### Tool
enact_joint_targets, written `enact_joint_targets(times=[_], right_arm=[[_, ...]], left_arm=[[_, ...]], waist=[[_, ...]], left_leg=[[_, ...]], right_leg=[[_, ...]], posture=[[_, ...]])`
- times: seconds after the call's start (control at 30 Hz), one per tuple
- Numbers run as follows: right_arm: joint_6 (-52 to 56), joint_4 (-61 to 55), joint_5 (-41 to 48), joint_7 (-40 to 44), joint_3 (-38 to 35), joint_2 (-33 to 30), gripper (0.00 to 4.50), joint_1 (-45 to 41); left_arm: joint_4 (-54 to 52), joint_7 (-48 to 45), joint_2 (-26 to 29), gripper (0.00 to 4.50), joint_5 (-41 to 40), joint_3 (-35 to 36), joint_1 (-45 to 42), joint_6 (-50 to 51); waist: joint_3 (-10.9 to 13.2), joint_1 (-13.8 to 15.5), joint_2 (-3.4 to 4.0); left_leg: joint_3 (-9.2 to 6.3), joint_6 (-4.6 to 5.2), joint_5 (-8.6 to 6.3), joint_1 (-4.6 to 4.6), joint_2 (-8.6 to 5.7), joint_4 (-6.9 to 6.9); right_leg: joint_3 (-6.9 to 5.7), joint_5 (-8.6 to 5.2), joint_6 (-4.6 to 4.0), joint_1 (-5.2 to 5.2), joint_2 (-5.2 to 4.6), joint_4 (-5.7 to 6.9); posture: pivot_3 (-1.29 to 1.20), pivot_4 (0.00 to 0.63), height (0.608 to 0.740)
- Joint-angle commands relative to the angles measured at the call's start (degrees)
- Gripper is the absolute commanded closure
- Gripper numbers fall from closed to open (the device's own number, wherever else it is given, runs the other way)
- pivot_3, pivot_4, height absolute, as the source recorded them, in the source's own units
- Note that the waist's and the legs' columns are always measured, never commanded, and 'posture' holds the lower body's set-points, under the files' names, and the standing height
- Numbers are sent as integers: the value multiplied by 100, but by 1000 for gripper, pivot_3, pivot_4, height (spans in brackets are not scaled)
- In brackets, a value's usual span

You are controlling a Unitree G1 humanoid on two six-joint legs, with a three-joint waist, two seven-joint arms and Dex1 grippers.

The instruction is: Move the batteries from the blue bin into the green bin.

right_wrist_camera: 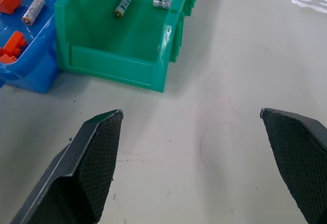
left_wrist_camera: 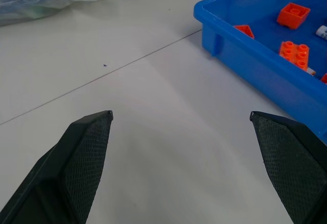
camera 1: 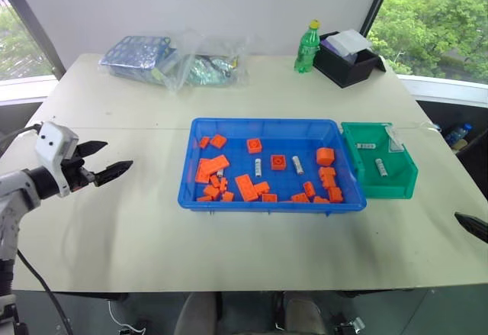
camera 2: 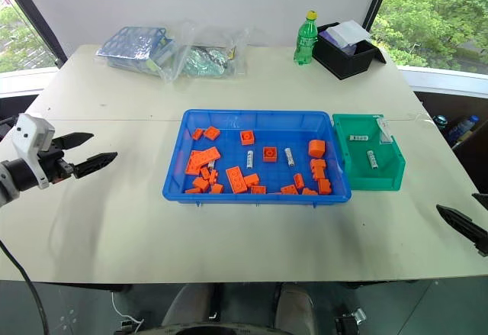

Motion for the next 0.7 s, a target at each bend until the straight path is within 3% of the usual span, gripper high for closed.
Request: enact_joint_targets(times=[0.03, 0.7], right_arm=[[-3, -223, 40, -35, -147, 25, 59, 5], [118, -235, -90, -202, -19, -53, 59, -222]], left_arm=[[-194, 94, -37, 0, -97, 122, -198, -49], [-291, 49, -50, 0, -175, 46, -327, 164]], waist=[[0, 1, -1], [0, 0, -6]], left_leg=[[1, 0, 0, 2, 0, 0], [4, 0, 0, 22, 0, -1]], right_leg=[[1, 0, 0, 0, 0, 0], [5, 0, 0, 14, 0, 6]], posture=[[0, 150, 723], [0, 150, 723]])
